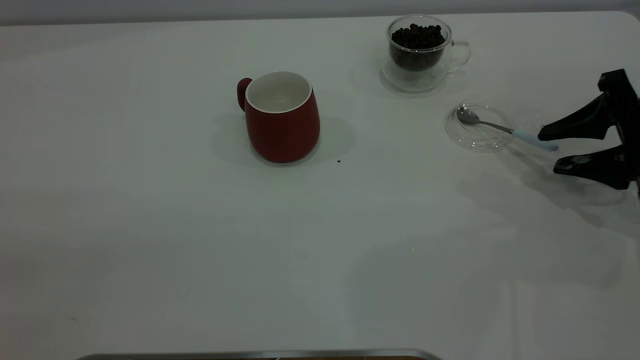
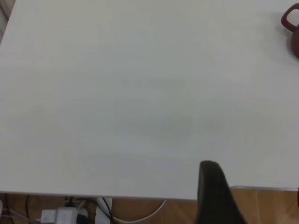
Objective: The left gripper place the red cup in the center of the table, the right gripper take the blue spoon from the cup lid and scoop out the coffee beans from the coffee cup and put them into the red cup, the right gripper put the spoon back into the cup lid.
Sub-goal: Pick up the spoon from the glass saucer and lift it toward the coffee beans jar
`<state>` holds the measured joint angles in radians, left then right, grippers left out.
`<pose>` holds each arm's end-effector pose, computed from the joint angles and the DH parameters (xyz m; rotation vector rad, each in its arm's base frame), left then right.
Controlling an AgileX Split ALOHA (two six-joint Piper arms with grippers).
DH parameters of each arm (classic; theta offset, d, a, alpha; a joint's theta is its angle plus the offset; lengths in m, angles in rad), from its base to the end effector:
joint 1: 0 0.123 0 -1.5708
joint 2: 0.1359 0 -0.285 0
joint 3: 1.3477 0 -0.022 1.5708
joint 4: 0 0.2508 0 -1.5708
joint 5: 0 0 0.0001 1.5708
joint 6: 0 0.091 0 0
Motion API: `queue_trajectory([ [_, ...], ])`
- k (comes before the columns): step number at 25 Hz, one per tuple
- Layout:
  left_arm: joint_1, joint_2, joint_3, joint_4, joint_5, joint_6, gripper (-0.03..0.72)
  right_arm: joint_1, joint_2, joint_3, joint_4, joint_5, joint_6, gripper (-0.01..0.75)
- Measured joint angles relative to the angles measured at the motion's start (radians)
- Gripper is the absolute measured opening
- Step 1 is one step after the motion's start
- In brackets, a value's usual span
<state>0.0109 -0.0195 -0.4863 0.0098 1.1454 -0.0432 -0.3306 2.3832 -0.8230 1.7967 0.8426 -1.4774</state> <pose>-0.0100 0.0007 0.2667 -0.0584 2.1224 -0.0073 0.3043 -0.0344 -0.0170 0.7840 2.5036 1.1489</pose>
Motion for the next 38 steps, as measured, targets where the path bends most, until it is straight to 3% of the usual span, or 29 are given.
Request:
queue_trajectory([
  [20,0.0,0.0,0.0,0.0,0.0,-0.001,0.482,0.027,0.104,-0.148,-0.001,0.057,0.011,0.51],
  [38,0.0,0.0,0.0,0.0,0.0,0.001,0.482,0.033,0.126,-0.15,-0.005,0.08,0.031,0.479],
])
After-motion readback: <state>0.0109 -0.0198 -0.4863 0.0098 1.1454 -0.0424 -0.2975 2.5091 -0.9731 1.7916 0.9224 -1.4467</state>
